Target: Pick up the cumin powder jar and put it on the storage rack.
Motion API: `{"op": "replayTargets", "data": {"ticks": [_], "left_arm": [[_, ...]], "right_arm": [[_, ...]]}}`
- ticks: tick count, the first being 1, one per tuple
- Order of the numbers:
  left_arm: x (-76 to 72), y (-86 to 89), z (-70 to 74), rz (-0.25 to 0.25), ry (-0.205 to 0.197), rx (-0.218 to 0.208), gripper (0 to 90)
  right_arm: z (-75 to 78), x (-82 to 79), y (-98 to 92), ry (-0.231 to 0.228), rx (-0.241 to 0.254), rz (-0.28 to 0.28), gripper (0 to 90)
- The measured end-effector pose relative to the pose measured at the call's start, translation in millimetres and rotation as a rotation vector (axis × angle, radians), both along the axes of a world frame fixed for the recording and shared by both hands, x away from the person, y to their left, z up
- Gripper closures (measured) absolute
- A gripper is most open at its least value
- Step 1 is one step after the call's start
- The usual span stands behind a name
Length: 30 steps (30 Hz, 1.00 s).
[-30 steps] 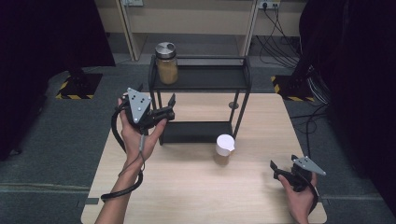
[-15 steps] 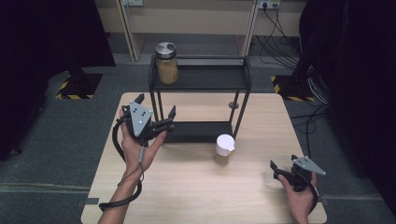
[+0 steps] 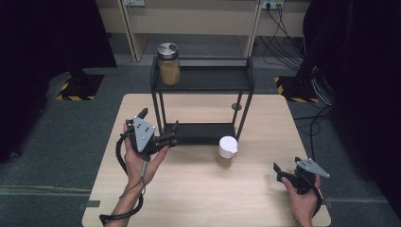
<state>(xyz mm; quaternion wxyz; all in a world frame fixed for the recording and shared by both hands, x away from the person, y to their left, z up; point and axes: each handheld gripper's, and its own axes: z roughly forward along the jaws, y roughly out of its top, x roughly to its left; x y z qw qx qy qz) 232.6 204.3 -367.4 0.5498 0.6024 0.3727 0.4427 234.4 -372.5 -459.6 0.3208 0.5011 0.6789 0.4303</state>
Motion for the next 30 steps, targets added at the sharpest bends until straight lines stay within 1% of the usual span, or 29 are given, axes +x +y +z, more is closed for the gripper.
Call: {"op": "replayTargets", "data": {"ticks": [3, 6, 9, 15, 23, 26, 30], "left_arm": [[-1.3, -0.2, -6.6, 0.002, 0.007, 0.004, 0.3], [-2.6, 0.1, -13.0, 0.000, 0.012, -0.006, 0.3], [-3.4, 0.1, -15.2, -0.002, 0.015, -0.007, 0.3], [-8.3, 0.6, -25.4, -0.009, 0.016, -0.010, 0.3], [-10.9, 1.0, -33.8, -0.014, 0.022, -0.013, 0.3], [-12.8, 1.3, -40.2, -0.020, 0.032, -0.018, 0.3], [-15.0, 2.6, -52.3, -0.022, 0.063, -0.025, 0.3]], "right_arm": [[0.1, -0.1, 0.4, 0.000, -0.002, 0.000, 6.1], [0.0, -0.2, 0.5, -0.001, -0.003, 0.000, 6.0], [0.1, -0.1, 0.4, 0.000, -0.002, 0.000, 6.0], [-0.1, -0.3, 0.2, -0.001, -0.001, 0.000, 6.1], [0.1, -0.1, 0.4, 0.000, -0.004, 0.001, 6.1], [0.2, 0.2, 0.3, 0.001, -0.004, 0.002, 6.1], [0.1, 0.1, 0.2, 0.000, -0.003, 0.002, 6.0]]}}
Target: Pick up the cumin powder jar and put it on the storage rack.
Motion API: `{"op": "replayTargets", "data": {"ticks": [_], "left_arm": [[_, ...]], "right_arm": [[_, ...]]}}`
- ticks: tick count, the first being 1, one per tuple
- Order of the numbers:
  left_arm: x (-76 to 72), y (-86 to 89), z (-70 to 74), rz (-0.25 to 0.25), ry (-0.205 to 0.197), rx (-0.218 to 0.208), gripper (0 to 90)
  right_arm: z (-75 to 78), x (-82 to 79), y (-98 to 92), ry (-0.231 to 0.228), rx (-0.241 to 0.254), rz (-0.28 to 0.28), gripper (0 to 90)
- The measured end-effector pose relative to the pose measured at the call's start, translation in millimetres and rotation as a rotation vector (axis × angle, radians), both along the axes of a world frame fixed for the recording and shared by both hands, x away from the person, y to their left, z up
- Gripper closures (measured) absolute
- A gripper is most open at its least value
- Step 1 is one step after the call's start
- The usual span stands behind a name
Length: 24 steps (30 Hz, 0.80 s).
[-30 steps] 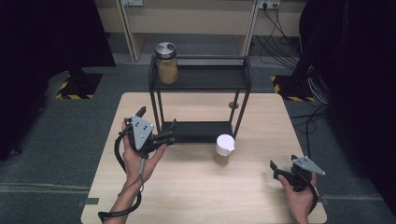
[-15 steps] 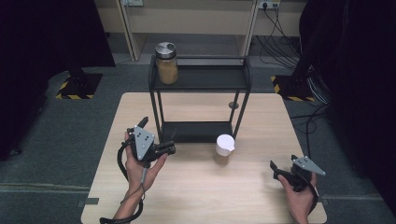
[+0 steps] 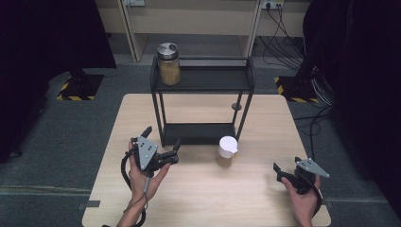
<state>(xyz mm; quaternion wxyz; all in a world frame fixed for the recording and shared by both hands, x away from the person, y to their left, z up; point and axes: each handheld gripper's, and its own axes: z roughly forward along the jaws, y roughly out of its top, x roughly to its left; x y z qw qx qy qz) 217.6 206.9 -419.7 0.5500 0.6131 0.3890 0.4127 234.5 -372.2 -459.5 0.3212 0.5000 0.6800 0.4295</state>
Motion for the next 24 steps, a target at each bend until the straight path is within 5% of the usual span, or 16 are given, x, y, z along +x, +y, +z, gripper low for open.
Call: {"op": "replayTargets", "data": {"ticks": [24], "left_arm": [[-8.4, -5.5, -49.5, -0.026, 0.125, 0.009, 0.3]], "right_arm": [[0.3, 0.2, 0.7, 0.001, -0.004, 0.000, 6.0]]}}
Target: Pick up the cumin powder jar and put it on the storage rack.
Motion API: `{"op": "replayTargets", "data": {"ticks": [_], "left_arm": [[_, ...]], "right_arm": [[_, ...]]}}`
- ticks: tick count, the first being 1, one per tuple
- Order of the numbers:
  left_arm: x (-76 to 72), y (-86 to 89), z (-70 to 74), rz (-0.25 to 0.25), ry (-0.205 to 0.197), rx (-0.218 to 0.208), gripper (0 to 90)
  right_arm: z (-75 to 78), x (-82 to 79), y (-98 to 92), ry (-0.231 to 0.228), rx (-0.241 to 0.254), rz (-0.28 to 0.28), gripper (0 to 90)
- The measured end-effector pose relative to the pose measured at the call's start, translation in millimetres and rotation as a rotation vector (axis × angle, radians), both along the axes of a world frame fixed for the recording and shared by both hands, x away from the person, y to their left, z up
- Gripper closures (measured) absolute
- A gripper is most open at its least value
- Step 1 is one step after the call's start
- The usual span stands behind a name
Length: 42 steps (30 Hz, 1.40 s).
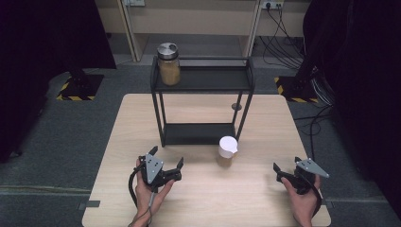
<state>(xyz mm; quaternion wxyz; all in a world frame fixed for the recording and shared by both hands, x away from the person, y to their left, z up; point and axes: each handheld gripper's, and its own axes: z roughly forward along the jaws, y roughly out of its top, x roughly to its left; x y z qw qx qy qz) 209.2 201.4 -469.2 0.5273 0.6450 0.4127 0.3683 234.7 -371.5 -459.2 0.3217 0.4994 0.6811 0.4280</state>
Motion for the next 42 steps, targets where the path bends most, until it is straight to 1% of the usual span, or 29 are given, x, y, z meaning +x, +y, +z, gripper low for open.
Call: {"op": "replayTargets", "data": {"ticks": [3, 7, 10, 14, 21, 29, 32, 42], "left_arm": [[-0.4, -0.7, -2.8, 0.002, 0.005, -0.004, 0.3], [-1.4, -0.1, -6.8, 0.010, 0.018, -0.021, 0.4], [-1.3, 0.2, -10.7, 0.012, 0.036, -0.022, 0.4], [-1.4, 0.0, -13.6, 0.011, 0.050, -0.026, 0.4], [0.7, 3.4, -15.6, 0.007, 0.074, -0.030, 0.7], [4.1, 3.7, -17.6, 0.008, 0.095, -0.025, 1.1], [4.4, 4.1, -18.0, 0.009, 0.096, -0.022, 1.1], [7.4, 5.6, -21.3, 0.001, 0.117, -0.025, 1.2]], "right_arm": [[-0.1, -0.1, -0.2, 0.000, 0.002, -0.001, 6.1], [-0.1, -0.1, -0.3, -0.001, 0.001, 0.001, 6.1], [-0.1, 0.0, -0.4, -0.001, 0.001, 0.002, 6.0], [-0.2, -0.1, -0.6, -0.001, 0.002, 0.002, 6.1], [-0.3, -0.3, -0.3, -0.003, 0.000, 0.004, 6.1], [-0.3, -0.1, -0.9, -0.002, 0.001, 0.006, 6.1], [-0.3, -0.1, -1.0, -0.002, 0.001, 0.007, 6.0], [-0.2, 0.0, -0.5, -0.002, -0.003, 0.009, 6.1]]}}
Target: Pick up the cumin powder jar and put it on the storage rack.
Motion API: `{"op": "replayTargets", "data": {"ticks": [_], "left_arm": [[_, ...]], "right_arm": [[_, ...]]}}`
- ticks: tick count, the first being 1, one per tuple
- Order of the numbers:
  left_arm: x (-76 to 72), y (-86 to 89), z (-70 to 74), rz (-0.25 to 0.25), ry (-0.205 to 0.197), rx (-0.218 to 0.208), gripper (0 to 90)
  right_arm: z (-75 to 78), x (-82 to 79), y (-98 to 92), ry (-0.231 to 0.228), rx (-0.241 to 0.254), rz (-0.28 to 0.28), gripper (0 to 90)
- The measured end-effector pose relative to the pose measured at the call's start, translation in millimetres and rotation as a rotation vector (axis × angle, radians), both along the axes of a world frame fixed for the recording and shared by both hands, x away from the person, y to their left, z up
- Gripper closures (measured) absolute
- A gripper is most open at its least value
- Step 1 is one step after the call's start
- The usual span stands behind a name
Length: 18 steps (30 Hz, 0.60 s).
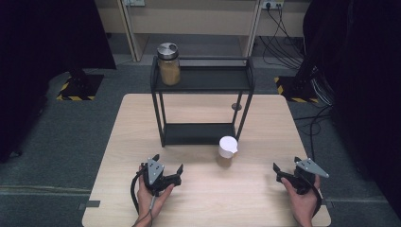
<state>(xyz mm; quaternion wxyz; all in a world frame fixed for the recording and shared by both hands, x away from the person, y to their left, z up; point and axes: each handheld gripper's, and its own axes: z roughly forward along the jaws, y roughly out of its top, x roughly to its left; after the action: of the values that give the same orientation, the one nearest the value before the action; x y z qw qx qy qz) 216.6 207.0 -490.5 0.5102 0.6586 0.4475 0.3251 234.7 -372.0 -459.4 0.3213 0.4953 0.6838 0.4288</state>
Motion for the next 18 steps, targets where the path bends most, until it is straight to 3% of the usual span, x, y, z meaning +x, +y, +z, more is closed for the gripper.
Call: {"op": "replayTargets", "data": {"ticks": [18], "left_arm": [[0.6, -0.3, -0.6, -0.001, 0.006, -0.007, 1.2]], "right_arm": [[0.0, -0.5, 0.7, -0.001, -0.004, 0.002, 6.1]]}}
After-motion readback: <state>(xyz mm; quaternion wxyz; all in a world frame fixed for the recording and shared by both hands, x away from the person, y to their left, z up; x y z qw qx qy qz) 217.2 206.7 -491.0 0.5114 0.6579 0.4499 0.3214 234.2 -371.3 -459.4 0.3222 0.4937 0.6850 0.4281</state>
